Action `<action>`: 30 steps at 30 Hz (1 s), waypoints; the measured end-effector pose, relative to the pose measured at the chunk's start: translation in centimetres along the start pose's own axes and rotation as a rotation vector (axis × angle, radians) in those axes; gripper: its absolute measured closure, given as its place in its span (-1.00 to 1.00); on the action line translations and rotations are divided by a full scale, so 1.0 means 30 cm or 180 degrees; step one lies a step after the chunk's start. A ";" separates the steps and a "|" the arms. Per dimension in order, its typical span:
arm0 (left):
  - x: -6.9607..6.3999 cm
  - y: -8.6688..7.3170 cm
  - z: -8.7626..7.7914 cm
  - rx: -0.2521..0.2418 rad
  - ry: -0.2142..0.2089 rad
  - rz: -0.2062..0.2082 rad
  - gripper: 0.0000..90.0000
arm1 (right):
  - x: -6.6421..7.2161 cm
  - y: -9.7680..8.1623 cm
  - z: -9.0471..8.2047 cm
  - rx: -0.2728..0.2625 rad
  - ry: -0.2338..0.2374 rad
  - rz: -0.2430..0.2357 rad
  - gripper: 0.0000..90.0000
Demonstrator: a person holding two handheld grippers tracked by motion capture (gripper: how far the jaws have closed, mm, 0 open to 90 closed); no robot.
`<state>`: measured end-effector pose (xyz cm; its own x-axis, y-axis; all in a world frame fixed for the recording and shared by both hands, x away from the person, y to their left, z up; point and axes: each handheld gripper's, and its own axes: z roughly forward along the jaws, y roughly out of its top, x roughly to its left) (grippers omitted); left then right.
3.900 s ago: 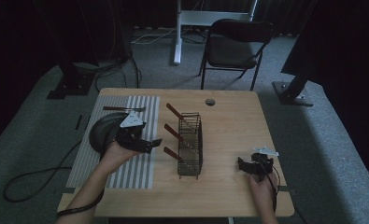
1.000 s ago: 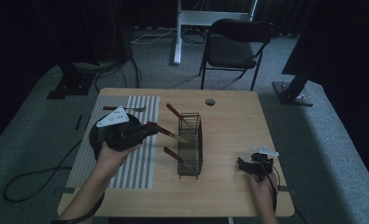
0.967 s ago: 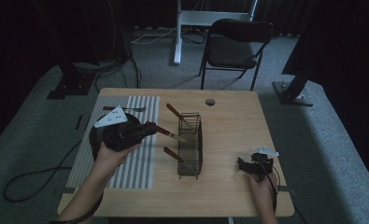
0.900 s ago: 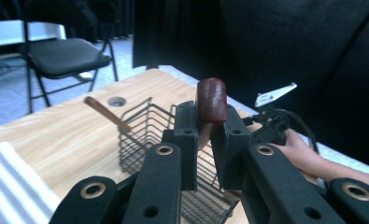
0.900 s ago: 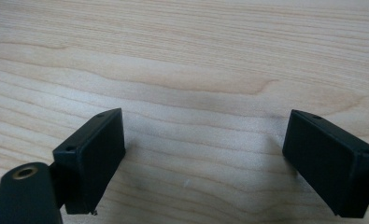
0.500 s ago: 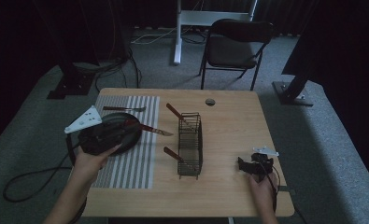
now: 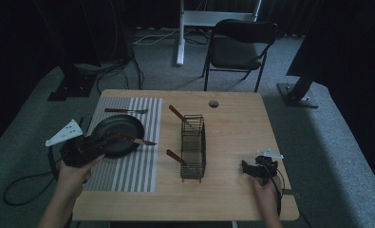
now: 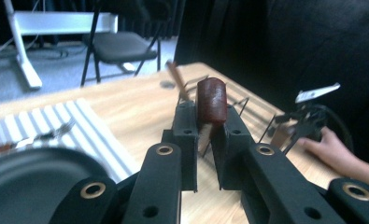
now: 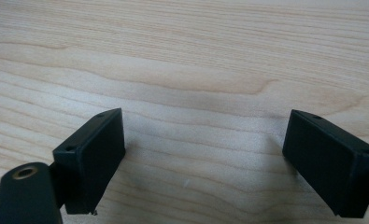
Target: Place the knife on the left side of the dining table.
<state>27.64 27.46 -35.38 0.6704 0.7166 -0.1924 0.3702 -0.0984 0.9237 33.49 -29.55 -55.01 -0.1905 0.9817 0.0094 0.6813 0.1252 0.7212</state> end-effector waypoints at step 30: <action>0.173 -0.366 -0.041 0.0224 0.0267 -0.1034 0.78 | 0.000 0.000 0.000 0.0002 0.0000 0.0005 -0.73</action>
<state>26.27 33.12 -46.11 0.4559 0.7724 -0.4422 0.6013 0.0991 0.7929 33.49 -29.54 -55.00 -0.1893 0.9819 0.0106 0.6821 0.1237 0.7207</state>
